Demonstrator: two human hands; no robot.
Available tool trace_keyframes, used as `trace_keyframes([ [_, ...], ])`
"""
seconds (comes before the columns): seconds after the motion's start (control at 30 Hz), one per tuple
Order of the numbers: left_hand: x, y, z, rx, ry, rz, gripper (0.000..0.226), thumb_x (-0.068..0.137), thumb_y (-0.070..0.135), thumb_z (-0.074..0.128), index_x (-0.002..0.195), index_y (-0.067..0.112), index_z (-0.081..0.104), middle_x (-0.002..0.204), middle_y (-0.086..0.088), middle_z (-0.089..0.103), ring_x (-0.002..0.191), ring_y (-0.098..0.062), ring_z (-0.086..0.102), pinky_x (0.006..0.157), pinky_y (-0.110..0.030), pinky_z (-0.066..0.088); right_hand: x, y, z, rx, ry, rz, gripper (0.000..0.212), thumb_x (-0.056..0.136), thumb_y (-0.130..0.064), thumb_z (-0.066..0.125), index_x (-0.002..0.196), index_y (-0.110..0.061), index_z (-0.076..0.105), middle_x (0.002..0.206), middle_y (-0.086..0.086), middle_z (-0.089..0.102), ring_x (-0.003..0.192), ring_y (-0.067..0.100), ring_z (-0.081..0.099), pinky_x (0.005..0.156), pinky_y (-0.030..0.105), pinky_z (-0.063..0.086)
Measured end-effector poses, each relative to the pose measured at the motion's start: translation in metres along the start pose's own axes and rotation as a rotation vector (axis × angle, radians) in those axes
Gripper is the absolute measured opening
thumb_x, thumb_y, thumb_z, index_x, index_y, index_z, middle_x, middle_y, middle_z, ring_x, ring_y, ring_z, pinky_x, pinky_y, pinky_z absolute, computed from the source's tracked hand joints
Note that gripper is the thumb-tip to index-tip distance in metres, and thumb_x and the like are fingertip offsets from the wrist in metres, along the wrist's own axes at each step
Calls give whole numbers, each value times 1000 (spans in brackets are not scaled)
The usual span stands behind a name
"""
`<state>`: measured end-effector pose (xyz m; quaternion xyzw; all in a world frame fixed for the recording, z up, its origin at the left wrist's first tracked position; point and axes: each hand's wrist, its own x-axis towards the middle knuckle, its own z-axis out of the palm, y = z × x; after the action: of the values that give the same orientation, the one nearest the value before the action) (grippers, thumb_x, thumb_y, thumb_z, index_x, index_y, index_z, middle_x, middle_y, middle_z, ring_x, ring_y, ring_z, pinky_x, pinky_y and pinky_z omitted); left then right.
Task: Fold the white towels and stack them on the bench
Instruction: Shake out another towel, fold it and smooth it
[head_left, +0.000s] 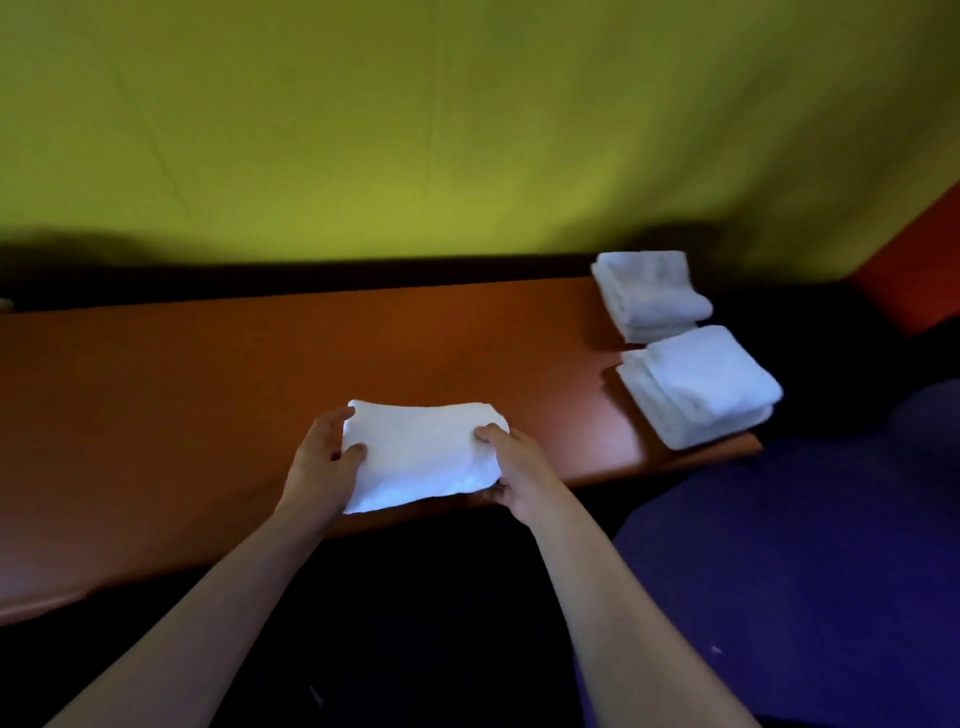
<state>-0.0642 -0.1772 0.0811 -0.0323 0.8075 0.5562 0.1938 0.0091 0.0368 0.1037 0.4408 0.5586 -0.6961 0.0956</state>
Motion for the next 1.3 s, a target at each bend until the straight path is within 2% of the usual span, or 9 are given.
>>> trace_keyframes([
  [0.1, -7, 23, 33, 51, -89, 54, 36, 103, 14, 52, 131, 37, 52, 129, 2, 46, 64, -13, 50, 56, -30, 45, -1, -7, -40, 65, 11, 84, 31, 85, -35, 74, 110, -20, 63, 114, 6, 69, 102, 28, 67, 89, 45, 59],
  [0.27, -25, 74, 85, -29, -176, 169, 31, 104, 14, 48, 119, 40, 57, 135, 6, 41, 100, -15, 51, 77, -29, 47, 6, -3, -103, 247, -211, 229, 42, 86, -49, 69, 120, -25, 68, 117, 7, 73, 110, 33, 68, 93, 56, 54],
  [0.47, -33, 141, 143, -113, -217, 401, 32, 97, 4, 55, 112, 30, 65, 101, 5, 57, 84, -17, 53, 62, -18, 45, 17, 13, -150, 600, -470, 248, 54, 90, -45, 65, 132, -11, 63, 135, 15, 63, 111, 40, 66, 94, 57, 52],
  [0.6, -16, 169, 172, -160, -266, 482, 39, 93, 1, 60, 104, 37, 69, 83, 22, 60, 76, -11, 52, 63, -22, 43, 30, -12, -178, 750, -360, 94, 34, 86, -33, 68, 115, -15, 70, 105, 8, 74, 84, 26, 70, 68, 36, 51],
  [0.73, 14, 193, 198, -136, -247, 497, 35, 79, 17, 60, 104, 40, 67, 81, 21, 63, 68, -12, 48, 60, -25, 39, 50, -69, -214, 659, -135, -208, 39, 88, -22, 68, 123, -6, 67, 118, 15, 72, 107, 31, 69, 88, 42, 54],
  [0.83, 46, 207, 223, -88, -231, 483, 36, 77, 21, 60, 106, 42, 65, 84, 15, 65, 66, -18, 52, 60, -38, 48, 67, -126, -249, 475, 42, -398, 30, 88, -15, 71, 117, -9, 67, 108, 12, 76, 97, 29, 74, 83, 43, 60],
  [1.0, 111, 226, 282, -92, -293, 480, 43, 91, 2, 62, 106, 42, 58, 102, 5, 62, 73, -27, 62, 69, -63, 56, 128, -206, -292, 145, 315, -596, 44, 72, -25, 86, 110, -14, 69, 106, 12, 74, 103, 34, 71, 89, 52, 58],
  [1.13, 166, 244, 329, -104, -348, 472, 43, 82, 13, 68, 106, 48, 57, 109, -4, 64, 92, -38, 69, 71, -63, 57, 177, -251, -322, 38, 422, -684, 50, 56, -43, 88, 99, -24, 70, 99, 2, 75, 97, 26, 72, 86, 49, 60],
  [1.3, 239, 238, 379, 146, -271, 528, 52, 76, 45, 69, 124, 51, 50, 123, -12, 63, 107, -34, 64, 91, -52, 55, 235, -268, -345, -240, 604, -766, 43, 83, -38, 77, 120, -21, 63, 110, -2, 68, 108, 23, 64, 81, 27, 50],
])
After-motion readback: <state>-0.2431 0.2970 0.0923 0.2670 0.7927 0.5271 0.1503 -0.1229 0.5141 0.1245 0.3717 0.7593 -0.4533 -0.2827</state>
